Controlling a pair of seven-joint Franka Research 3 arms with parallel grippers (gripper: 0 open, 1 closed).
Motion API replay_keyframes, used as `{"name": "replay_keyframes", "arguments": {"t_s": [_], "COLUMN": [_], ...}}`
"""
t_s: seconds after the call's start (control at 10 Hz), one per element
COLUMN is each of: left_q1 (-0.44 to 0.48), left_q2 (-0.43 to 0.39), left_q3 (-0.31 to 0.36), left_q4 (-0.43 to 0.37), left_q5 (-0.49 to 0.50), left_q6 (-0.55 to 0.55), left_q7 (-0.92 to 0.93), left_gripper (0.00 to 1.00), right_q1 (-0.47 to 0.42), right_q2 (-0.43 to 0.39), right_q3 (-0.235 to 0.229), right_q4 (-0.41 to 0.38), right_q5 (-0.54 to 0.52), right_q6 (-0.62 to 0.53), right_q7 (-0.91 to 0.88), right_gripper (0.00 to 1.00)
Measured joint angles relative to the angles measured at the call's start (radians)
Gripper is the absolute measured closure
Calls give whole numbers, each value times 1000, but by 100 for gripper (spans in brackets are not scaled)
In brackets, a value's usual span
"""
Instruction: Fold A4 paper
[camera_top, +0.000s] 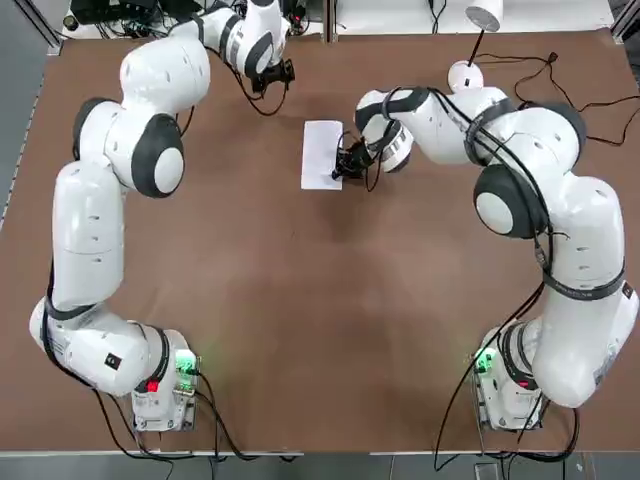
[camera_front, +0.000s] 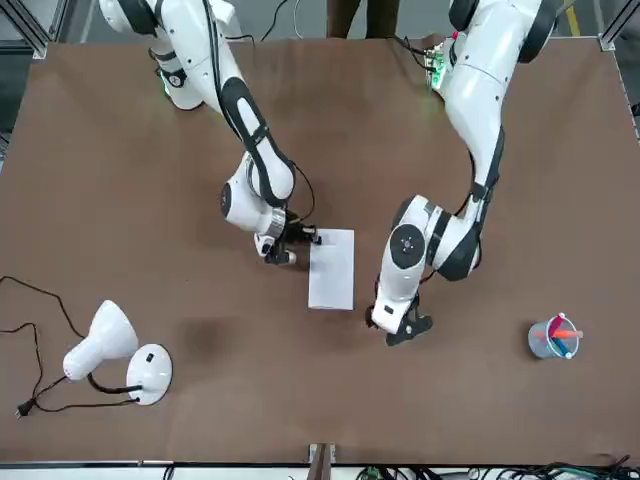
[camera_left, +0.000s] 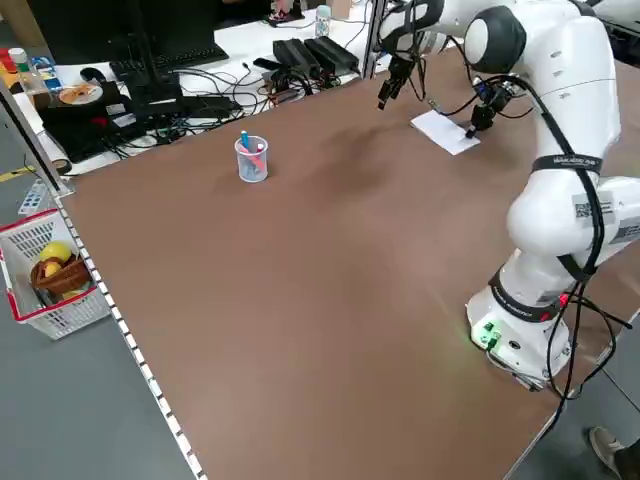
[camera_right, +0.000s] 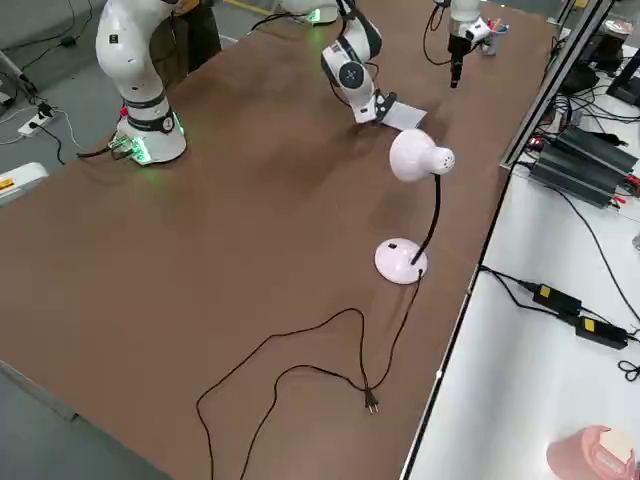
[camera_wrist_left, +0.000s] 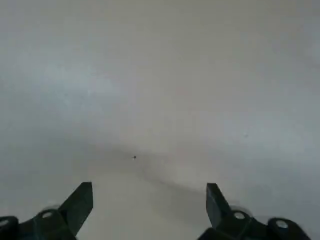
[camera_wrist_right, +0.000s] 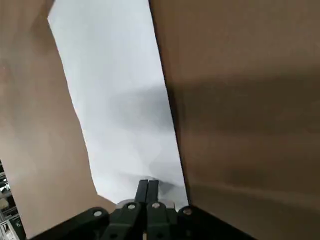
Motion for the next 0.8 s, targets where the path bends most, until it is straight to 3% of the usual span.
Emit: {"name": "replay_keyframes", "arguments": {"t_s": [0.8], "left_q1": [132], "left_q2": [-27], "left_q3": [-9], "left_q4": [58], "left_q5": [-32], "left_q6": [18], "left_q7": [-43], "left_gripper": [0], "right_q1": [-5], "right_q2": [46], "right_q3": [-13], "right_q4": [87], "right_q5": [0], "right_q6": [10], "right_q7": [0], "right_gripper": [99]}}
